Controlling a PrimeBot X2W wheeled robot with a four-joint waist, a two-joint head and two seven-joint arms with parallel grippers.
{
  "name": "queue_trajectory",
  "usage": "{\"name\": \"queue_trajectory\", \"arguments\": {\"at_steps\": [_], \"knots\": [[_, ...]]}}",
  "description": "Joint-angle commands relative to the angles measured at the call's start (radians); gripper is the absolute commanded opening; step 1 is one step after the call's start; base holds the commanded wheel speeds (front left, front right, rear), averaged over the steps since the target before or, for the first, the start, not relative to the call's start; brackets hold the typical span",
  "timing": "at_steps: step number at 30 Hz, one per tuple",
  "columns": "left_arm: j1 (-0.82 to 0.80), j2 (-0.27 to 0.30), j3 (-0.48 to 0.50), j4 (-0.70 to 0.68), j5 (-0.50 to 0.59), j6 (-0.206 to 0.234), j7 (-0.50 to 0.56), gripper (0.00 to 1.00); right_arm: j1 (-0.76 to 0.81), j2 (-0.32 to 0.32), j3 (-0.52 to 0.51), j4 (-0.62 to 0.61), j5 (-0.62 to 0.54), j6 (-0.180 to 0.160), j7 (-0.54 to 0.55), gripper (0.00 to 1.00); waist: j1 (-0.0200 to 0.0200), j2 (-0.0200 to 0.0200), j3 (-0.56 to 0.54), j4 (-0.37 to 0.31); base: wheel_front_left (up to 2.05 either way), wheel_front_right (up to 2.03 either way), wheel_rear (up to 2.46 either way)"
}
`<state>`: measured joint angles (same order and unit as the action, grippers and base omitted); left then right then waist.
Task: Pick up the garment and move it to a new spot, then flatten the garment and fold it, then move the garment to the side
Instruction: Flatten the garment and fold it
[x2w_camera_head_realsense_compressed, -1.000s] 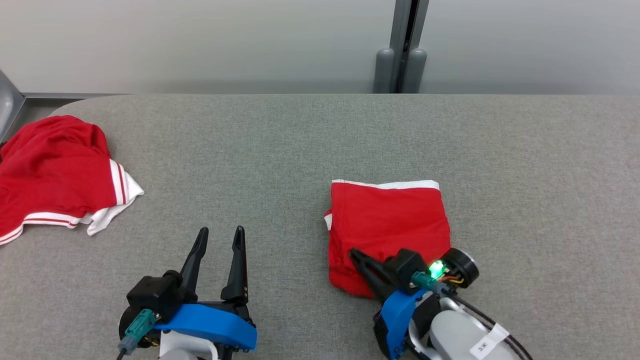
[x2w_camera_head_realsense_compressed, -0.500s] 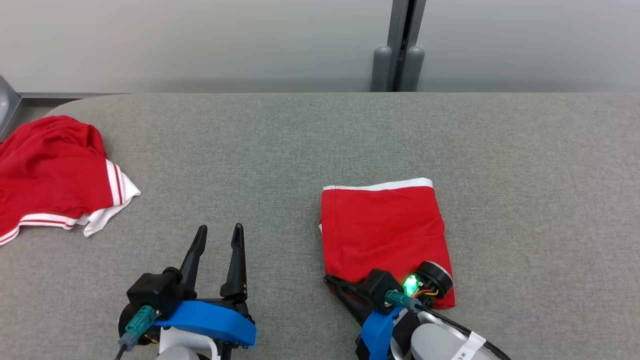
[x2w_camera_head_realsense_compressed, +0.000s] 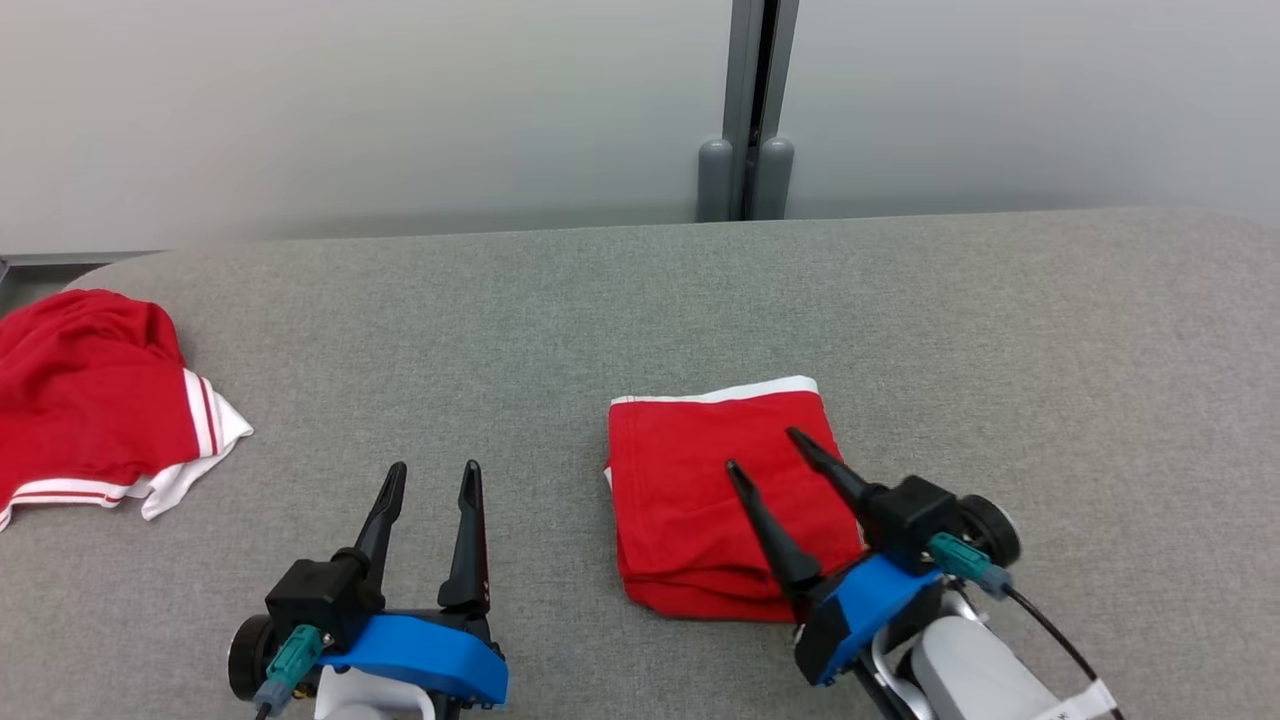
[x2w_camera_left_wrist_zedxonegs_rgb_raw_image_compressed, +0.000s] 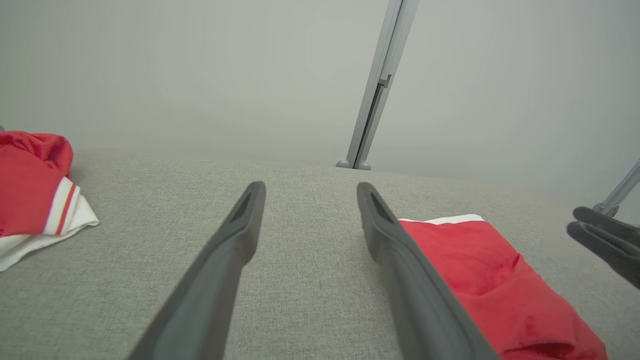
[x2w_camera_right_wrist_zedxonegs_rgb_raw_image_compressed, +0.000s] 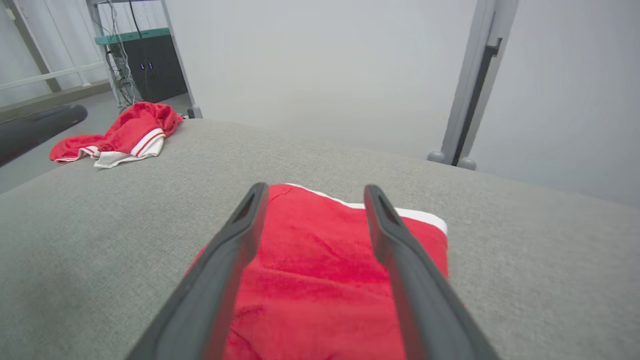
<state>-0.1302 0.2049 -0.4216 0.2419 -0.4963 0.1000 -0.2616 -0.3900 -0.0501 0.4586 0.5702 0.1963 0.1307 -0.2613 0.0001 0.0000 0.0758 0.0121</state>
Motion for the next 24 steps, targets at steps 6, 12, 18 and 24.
{"name": "queue_trajectory", "arguments": {"at_steps": [6,12,18,24], "knots": [[0.058,-0.031,0.05,0.007,0.041,-0.007,-0.005,1.0,0.191,-0.001,-0.253,-0.147,-0.046,0.0,-0.005,1.0,-0.0001,0.0,-0.034,-0.019,0.0,0.0,0.0],[0.125,-0.054,0.105,0.0,0.064,-0.017,-0.005,1.0,0.327,-0.001,-0.398,-0.235,-0.039,0.0,-0.005,1.0,-0.0001,0.0,-0.044,-0.03,0.0,0.0,0.0],[0.174,-0.067,0.146,0.001,0.101,-0.028,-0.005,1.0,0.383,-0.001,-0.422,-0.27,-0.018,0.0,-0.005,1.0,-0.0001,0.0,-0.05,-0.044,0.0,0.0,0.0],[0.187,-0.081,0.175,0.002,0.129,-0.04,-0.005,1.0,0.383,-0.001,-0.429,-0.269,-0.033,0.0,-0.005,1.0,-0.0001,0.0,-0.05,-0.047,0.0,0.0,0.0]]}}
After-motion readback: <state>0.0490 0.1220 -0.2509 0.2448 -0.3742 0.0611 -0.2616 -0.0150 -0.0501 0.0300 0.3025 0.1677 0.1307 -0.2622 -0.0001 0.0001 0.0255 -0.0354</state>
